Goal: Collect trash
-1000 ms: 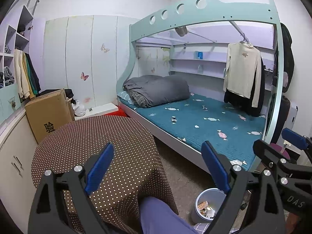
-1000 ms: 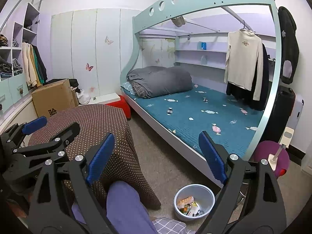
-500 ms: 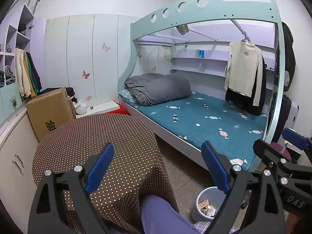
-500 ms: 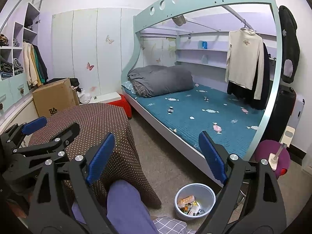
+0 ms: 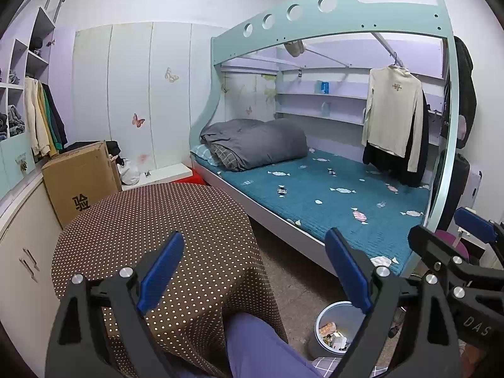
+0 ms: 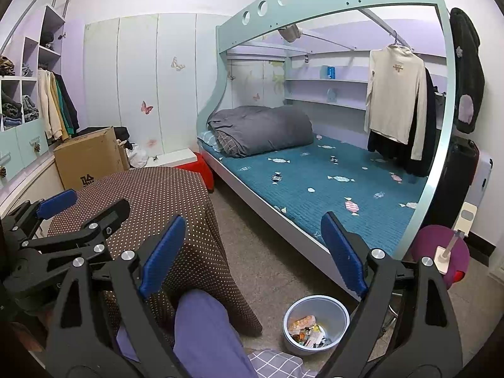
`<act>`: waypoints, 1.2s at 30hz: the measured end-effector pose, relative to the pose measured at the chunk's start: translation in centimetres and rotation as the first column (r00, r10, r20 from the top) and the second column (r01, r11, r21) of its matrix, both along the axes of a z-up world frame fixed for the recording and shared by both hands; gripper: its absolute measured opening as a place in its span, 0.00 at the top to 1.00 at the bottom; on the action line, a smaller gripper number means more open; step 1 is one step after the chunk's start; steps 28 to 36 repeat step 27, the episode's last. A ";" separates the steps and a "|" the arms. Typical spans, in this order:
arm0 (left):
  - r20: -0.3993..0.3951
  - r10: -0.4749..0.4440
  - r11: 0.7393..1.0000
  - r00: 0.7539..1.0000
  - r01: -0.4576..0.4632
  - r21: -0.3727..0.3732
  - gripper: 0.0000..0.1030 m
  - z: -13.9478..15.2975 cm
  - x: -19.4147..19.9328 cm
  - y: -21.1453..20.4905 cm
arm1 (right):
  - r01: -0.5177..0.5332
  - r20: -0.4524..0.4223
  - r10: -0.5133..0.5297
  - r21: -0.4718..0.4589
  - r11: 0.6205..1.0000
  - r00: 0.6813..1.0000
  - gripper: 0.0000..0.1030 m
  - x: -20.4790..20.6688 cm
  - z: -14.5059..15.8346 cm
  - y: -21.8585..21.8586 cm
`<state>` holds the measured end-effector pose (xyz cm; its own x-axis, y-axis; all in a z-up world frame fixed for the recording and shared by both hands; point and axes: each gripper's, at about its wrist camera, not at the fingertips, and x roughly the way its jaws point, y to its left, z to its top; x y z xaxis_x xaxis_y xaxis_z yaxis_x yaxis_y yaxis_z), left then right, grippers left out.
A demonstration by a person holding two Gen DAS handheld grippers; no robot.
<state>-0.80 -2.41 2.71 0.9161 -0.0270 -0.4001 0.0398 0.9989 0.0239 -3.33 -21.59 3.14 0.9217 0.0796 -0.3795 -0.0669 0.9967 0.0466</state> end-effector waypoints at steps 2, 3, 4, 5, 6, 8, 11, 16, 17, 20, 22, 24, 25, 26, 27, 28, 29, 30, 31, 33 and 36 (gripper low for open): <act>0.001 0.002 1.000 1.000 -0.002 0.000 0.13 0.0 0.0 0.0 | -0.001 0.000 0.001 0.000 1.000 1.000 0.16 0.0 0.0 0.0; 0.000 0.002 1.000 1.000 -0.002 -0.001 0.13 0.0 0.0 0.1 | -0.002 -0.002 0.002 0.000 1.000 1.000 0.16 0.0 0.0 0.0; -0.001 0.001 1.000 1.000 -0.001 -0.003 0.13 -0.1 0.0 0.1 | -0.003 -0.002 0.003 0.001 1.000 1.000 0.16 0.0 0.0 0.0; 0.000 0.001 1.000 1.000 -0.001 -0.003 0.13 -0.1 -0.1 0.1 | -0.002 -0.002 0.002 0.001 1.000 1.000 0.16 -0.1 -0.1 0.0; -0.001 0.003 1.000 1.000 -0.003 0.000 0.13 -0.1 0.0 0.1 | -0.001 -0.003 0.001 -0.001 1.000 1.000 0.16 -0.1 -0.1 0.0; -0.003 0.002 1.000 1.000 -0.002 -0.001 0.13 -0.1 -0.1 0.1 | 0.001 -0.004 -0.001 -0.004 1.000 1.000 0.16 -0.2 -0.2 0.0; -0.008 0.000 1.000 1.000 0.000 -0.005 0.13 -0.2 0.0 0.3 | 0.001 -0.005 -0.001 -0.005 1.000 1.000 0.16 -0.2 -0.2 0.1; -0.010 0.004 1.000 1.000 -0.004 -0.004 0.13 -0.2 0.0 0.4 | 0.001 -0.005 -0.001 -0.004 1.000 1.000 0.16 -0.2 -0.2 0.1; -0.011 0.004 1.000 1.000 -0.004 -0.004 0.13 -0.2 0.1 0.4 | 0.000 -0.005 0.000 -0.004 1.000 1.000 0.16 -0.2 -0.2 0.1; -0.017 0.001 1.000 1.000 -0.001 -0.011 0.13 -0.2 0.2 0.6 | 0.000 -0.006 0.000 -0.004 1.000 1.000 0.16 -0.2 -0.2 0.1; -0.026 0.000 1.000 1.000 -0.001 -0.016 0.13 -0.3 0.3 0.6 | 0.000 -0.009 0.000 -0.004 1.000 1.000 0.16 -0.1 -0.3 0.2; -0.028 0.003 1.000 1.000 -0.004 -0.019 0.13 -0.4 0.4 0.8 | -0.007 -0.016 0.007 -0.004 1.000 1.000 0.16 0.1 -0.4 0.3; -0.030 0.007 1.000 1.000 -0.007 -0.018 0.13 -0.4 0.5 0.9 | -0.012 -0.021 0.012 -0.003 1.000 1.000 0.16 0.2 -0.6 0.4; -0.032 0.010 1.000 0.999 -0.010 -0.020 0.13 -0.5 0.6 1.1 | -0.018 -0.029 0.018 0.000 1.000 0.999 0.16 0.5 -0.7 0.7; -0.037 0.013 1.000 0.999 -0.014 -0.023 0.13 -0.7 0.9 1.5 | -0.023 -0.037 0.023 0.001 1.000 0.999 0.16 0.8 -0.8 0.9; -0.037 0.013 1.000 0.999 -0.014 -0.023 0.13 -0.7 0.9 1.5 | -0.023 -0.037 0.023 0.001 1.000 0.999 0.16 0.8 -0.8 0.9; -0.037 0.013 1.000 0.999 -0.014 -0.023 0.13 -0.7 0.9 1.5 | -0.023 -0.037 0.023 0.001 1.000 0.999 0.16 0.8 -0.8 0.9; -0.037 0.013 1.000 0.999 -0.014 -0.023 0.13 -0.7 0.9 1.5 | -0.023 -0.037 0.023 0.001 1.000 0.999 0.16 0.8 -0.8 0.9; -0.037 0.013 1.000 0.999 -0.014 -0.023 0.13 -0.7 0.9 1.5 | -0.023 -0.037 0.023 0.001 1.000 0.999 0.16 0.8 -0.8 0.9; -0.037 0.013 1.000 0.999 -0.014 -0.023 0.13 -0.7 0.9 1.5 | -0.023 -0.037 0.023 0.001 1.000 0.999 0.16 0.8 -0.8 0.9; -0.037 0.013 1.000 0.999 -0.014 -0.023 0.13 -0.7 0.9 1.5 | -0.023 -0.037 0.023 0.001 1.000 0.999 0.16 0.8 -0.8 0.9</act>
